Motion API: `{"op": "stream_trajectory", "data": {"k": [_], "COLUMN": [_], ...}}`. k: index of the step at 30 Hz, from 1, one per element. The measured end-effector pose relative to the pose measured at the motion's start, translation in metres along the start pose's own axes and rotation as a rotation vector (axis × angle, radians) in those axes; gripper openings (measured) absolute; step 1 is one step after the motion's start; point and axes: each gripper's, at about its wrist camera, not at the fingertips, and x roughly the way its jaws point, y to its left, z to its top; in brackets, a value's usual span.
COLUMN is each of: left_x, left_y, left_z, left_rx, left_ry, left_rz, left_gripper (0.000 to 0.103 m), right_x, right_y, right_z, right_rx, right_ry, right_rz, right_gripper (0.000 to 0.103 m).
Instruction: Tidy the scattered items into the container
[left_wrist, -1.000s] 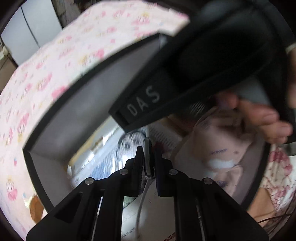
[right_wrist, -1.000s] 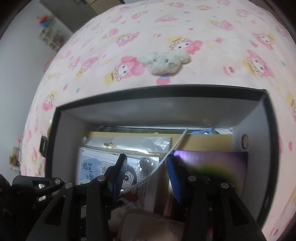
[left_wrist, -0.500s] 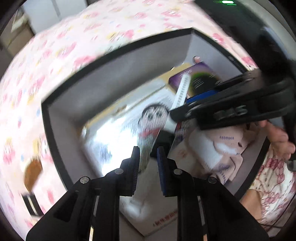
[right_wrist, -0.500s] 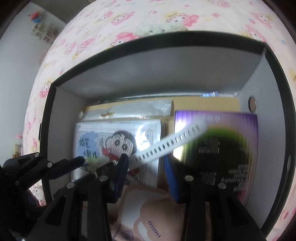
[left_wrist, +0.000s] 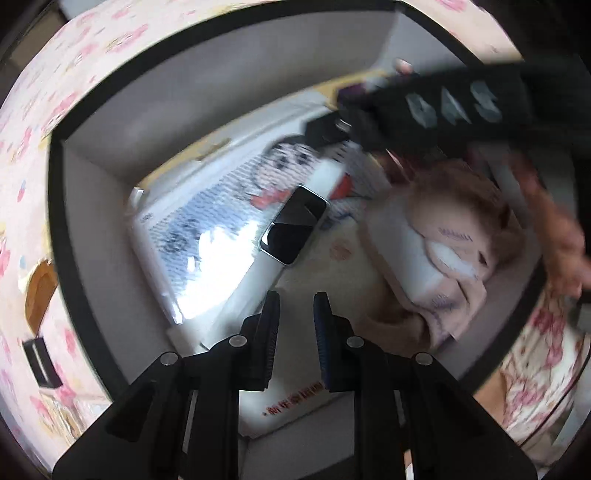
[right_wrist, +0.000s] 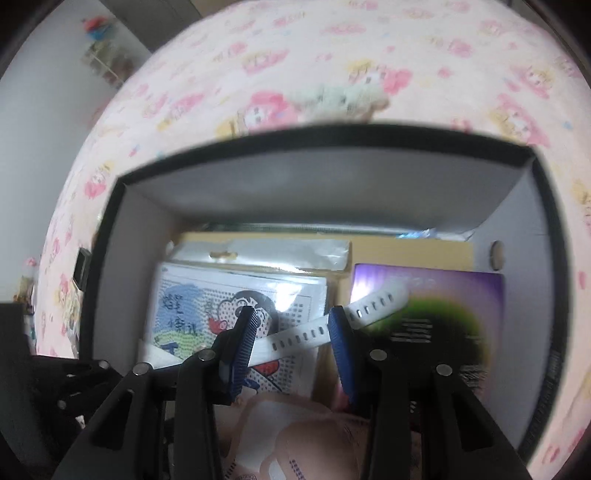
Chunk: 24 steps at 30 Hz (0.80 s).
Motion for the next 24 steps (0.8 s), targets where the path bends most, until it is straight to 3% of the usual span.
{"op": "stream_trajectory", "data": {"k": [5,14,20,22,24], "left_x": [-0.002,-0.002,-0.011,-0.003,0.0], "left_y": [0.015,0.042,0.049,0.053,0.061], "left_z": [0.018,0.042,0.03,0.017,0.037], "left_rx": [-0.066,-0.146,-0.18,-0.198,-0.21], "left_ry": [-0.001,-0.089,-0.162,-0.161,-0.141], "left_rz": [0.008,0.007,-0.047,-0.059,-0.05], "left_gripper": [0.018,0.018,0.023,0.023,0.023], "right_x": [-0.01,-0.009,-0.042,-0.043,-0.032], "right_y": [-0.004,-0.02,-0.012,-0.007,-0.007], "right_z": [0.0,-0.002,-0.005,-0.007,-0.008], "right_rx": [0.031,0.094,0.053,0.02,0.024], "right_ry": [-0.003,0.01,-0.123,-0.107,-0.053], "right_rz": [0.0,-0.025,-0.062,-0.067,-0.064], "right_gripper": [0.036,0.037,0.037,0.037,0.037]}}
